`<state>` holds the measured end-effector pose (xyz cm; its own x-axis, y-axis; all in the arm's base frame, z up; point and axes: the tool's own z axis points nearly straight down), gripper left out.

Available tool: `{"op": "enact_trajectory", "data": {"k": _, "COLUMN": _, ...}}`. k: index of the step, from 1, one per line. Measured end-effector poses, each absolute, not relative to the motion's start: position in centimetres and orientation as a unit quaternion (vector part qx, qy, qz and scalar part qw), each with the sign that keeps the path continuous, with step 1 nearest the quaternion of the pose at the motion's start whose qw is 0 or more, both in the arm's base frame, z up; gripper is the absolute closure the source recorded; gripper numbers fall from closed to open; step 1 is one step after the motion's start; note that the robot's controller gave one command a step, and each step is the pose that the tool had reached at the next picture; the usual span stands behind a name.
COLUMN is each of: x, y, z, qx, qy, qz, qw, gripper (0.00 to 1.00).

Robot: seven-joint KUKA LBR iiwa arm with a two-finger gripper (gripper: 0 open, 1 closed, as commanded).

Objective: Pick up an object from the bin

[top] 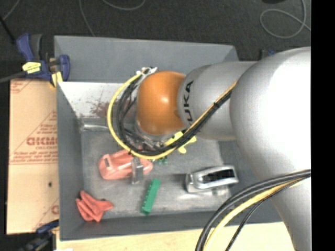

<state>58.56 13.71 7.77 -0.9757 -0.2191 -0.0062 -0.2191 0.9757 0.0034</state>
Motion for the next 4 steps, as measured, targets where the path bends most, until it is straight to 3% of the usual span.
{"op": "enact_trajectory", "data": {"k": 4, "x": 58.55, "y": 13.73, "z": 7.77, "qx": -0.108, "qy": 0.994, "qz": 0.002, "qw": 0.003, "gripper": 1.0}}
